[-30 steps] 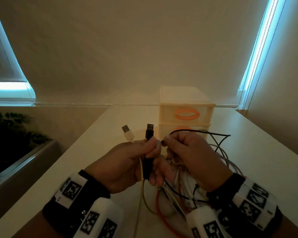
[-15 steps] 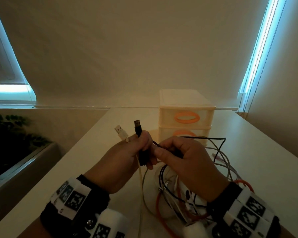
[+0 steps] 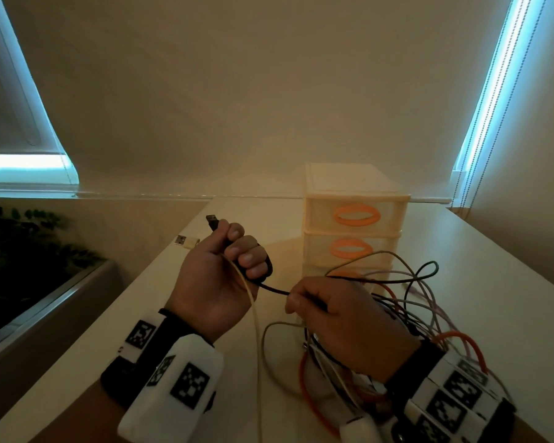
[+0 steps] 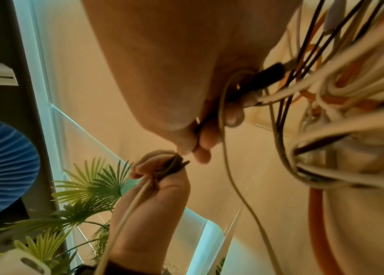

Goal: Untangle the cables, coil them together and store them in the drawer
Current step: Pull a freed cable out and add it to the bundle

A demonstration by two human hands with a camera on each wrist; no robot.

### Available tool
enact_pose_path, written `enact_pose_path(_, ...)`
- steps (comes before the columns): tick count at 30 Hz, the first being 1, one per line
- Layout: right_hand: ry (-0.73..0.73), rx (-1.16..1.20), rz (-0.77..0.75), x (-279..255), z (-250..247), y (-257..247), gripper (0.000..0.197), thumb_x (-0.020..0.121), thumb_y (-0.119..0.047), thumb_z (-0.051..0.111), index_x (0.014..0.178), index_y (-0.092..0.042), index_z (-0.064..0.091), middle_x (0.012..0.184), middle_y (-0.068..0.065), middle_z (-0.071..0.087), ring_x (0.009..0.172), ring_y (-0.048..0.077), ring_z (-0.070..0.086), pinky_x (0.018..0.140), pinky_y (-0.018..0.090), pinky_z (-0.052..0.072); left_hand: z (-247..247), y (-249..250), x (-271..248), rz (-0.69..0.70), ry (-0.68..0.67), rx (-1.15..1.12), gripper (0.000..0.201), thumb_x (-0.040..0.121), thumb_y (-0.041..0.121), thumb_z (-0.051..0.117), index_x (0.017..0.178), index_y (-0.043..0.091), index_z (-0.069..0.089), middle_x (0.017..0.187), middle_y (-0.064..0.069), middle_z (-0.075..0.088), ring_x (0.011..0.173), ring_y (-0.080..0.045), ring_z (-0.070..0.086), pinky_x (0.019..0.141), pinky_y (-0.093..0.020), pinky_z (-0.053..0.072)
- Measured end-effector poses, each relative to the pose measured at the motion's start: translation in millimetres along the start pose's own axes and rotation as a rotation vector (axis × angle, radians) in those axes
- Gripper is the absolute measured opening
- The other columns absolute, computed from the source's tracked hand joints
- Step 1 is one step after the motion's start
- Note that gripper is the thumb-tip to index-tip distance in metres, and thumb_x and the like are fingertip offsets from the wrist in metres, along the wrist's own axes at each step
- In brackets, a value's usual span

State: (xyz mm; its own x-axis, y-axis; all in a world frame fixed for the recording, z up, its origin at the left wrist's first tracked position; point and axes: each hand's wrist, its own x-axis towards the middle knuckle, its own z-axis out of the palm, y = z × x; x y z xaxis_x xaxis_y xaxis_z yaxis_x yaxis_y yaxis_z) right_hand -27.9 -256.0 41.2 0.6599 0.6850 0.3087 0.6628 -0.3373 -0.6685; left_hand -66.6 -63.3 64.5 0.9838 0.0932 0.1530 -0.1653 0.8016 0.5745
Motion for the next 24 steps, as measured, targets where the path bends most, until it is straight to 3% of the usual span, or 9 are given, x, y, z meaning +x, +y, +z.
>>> enact_pose_path(2, -0.147, 0.081, 0.006, -1.1, -2.8, -0.9, 0.022, 0.105, -0.03, 0.049, 0.096, -0.031, 0.069, 0.064, -0.011, 0.057, 0.057, 0.002, 0.05, 0.054, 0.017, 0.041, -2.4, 2.8, 0.2, -0.008, -0.021, -0.022, 0.035, 0.105, 0.034, 0.038, 0.076, 0.017, 0.046, 0.054, 0.008, 0.036, 0.049, -0.009, 0.037, 0.046, -0.022, 0.036)
enact_pose_path(4, -0.199, 0.083, 0.045, 0.0, -11.8, 0.2, 0.023, 0.105, -0.029, 0.049, 0.095, -0.032, 0.07, 0.067, -0.005, 0.059, 0.06, 0.005, 0.052, 0.058, 0.02, 0.043, -4.7, 4.7, -0.1, -0.013, -0.05, -0.042, 0.034, 0.106, 0.033, 0.037, 0.077, 0.017, 0.046, 0.053, 0.009, 0.035, 0.048, -0.009, 0.035, 0.045, -0.022, 0.035)
enact_pose_path(7, -0.043, -0.151, 0.075, 6.0, -24.2, 15.8, 0.022, 0.101, -0.031, 0.052, 0.085, -0.031, 0.068, 0.078, -0.014, 0.067, 0.07, 0.002, 0.06, 0.068, 0.026, 0.051, -6.1, 7.4, -0.8, -0.014, -0.136, -0.053, 0.034, 0.107, 0.033, 0.035, 0.079, 0.017, 0.047, 0.053, 0.009, 0.037, 0.048, -0.008, 0.037, 0.046, -0.022, 0.035)
enact_pose_path(9, 0.088, -0.188, 0.114, 8.3, -23.3, 26.0, 0.02, 0.1, -0.033, 0.055, 0.083, -0.032, 0.065, 0.078, -0.011, 0.068, 0.071, 0.006, 0.063, 0.068, 0.032, 0.054, -6.8, 8.5, -1.0, -0.021, -0.168, -0.04, 0.036, 0.108, 0.034, 0.033, 0.08, 0.018, 0.048, 0.053, 0.009, 0.037, 0.048, -0.007, 0.038, 0.046, -0.021, 0.034)
enact_pose_path(13, 0.008, 0.166, 0.229, 5.9, -17.8, 27.2, 0.024, 0.1, -0.032, 0.057, 0.081, -0.025, 0.071, 0.063, -0.01, 0.063, 0.055, 0.001, 0.056, 0.056, 0.018, 0.043, -9.2, 11.3, -0.1, -0.032, -0.177, -0.046, 0.037, 0.108, 0.035, 0.033, 0.08, 0.017, 0.049, 0.053, 0.009, 0.039, 0.048, -0.007, 0.04, 0.046, -0.021, 0.035)
enact_pose_path(15, 0.01, 0.149, 0.204, 5.8, -21.0, 27.2, 0.026, 0.1, -0.035, 0.057, 0.08, -0.025, 0.071, 0.061, -0.006, 0.06, 0.056, 0.004, 0.054, 0.057, 0.018, 0.043, -11.5, 12.6, 0.3, -0.038, -0.194, -0.072, 0.034, 0.108, 0.034, 0.034, 0.081, 0.017, 0.048, 0.054, 0.009, 0.04, 0.049, -0.008, 0.04, 0.048, -0.021, 0.035)
enact_pose_path(18, 0.157, 0.036, 0.13, 7.1, -19.8, 25.1, 0.028, 0.1, -0.033, 0.055, 0.077, -0.025, 0.068, 0.061, 0.004, 0.06, 0.055, 0.01, 0.055, 0.059, 0.026, 0.047, -10.9, 11.1, -0.9, -0.068, -0.25, -0.029, 0.035, 0.109, 0.035, 0.03, 0.083, 0.018, 0.046, 0.054, 0.008, 0.041, 0.049, -0.008, 0.041, 0.048, -0.022, 0.035)
enact_pose_path(21, 0.223, 0.1, 0.103, 5.0, -24.3, 15.1, 0.028, 0.101, -0.027, 0.055, 0.078, -0.021, 0.069, 0.065, 0.001, 0.068, 0.06, 0.011, 0.062, 0.063, 0.029, 0.052, -1.1, 11.2, -2.7, -0.003, -0.153, 0.12, 0.037, 0.109, 0.036, 0.031, 0.081, 0.018, 0.046, 0.055, 0.006, 0.042, 0.05, -0.011, 0.042, 0.048, -0.022, 0.039)
enact_pose_path(24, 0.195, 0.207, 0.035, -6.2, -42.3, -3.3, 0.026, 0.1, -0.025, 0.055, 0.086, -0.017, 0.075, 0.084, -0.004, 0.076, 0.083, 0.007, 0.071, 0.08, 0.028, 0.055, 4.2, 21.1, -4.2, 0.117, -0.055, 0.332, 0.039, 0.108, 0.037, 0.034, 0.083, 0.015, 0.053, 0.079, -0.01, 0.067, 0.075, -0.026, 0.067, 0.064, -0.032, 0.058)
